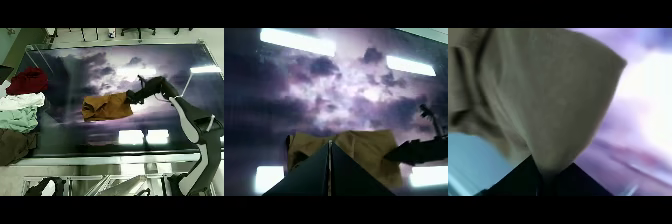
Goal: Fold the shirts.
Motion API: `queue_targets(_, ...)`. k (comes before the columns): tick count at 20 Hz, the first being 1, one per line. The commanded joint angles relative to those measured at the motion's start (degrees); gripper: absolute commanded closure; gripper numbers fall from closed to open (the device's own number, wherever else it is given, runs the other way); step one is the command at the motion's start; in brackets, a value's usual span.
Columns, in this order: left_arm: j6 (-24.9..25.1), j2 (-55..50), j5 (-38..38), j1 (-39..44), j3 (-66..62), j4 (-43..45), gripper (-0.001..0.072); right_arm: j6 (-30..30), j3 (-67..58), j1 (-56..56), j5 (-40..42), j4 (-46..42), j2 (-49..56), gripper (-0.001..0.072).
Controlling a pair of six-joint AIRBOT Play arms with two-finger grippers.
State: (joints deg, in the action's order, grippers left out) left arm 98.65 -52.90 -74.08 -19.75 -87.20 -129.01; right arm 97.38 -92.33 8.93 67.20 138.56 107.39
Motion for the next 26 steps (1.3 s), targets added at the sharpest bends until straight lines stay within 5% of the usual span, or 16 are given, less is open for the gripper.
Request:
queue_targets(1,0.00,0.02,-1.03,-0.07,0.04,0.02,0.0694,-0.48,-7.56,-2.84,0.90,1.64,-7.61,0.0689)
queue_targets(8,0.00,0.02,-1.57,-0.07,0.02,0.02,0.0695,-11.82,-19.04,-23.43,6.67,1.14,-10.84,0.0689)
queue_targets(13,0.00,0.02,-1.57,-0.04,0.04,0.00,0.0695,-13.90,-18.95,-40.96,4.00,-0.37,-9.92,0.0689)
queue_targets(17,-0.02,0.02,-1.55,-0.07,0.04,0.00,0.0695,-13.86,-16.06,-48.74,9.33,-9.73,-10.01,0.0690)
queue_targets(22,-0.02,0.02,-0.70,-0.07,0.04,0.04,0.0695,-0.13,-15.74,-48.70,-6.36,13.38,-9.73,0.0690)
queue_targets(26,-0.02,0.02,-1.14,-0.07,0.04,0.04,0.0694,8.35,-21.57,-47.74,-13.31,13.81,-6.51,0.0690)
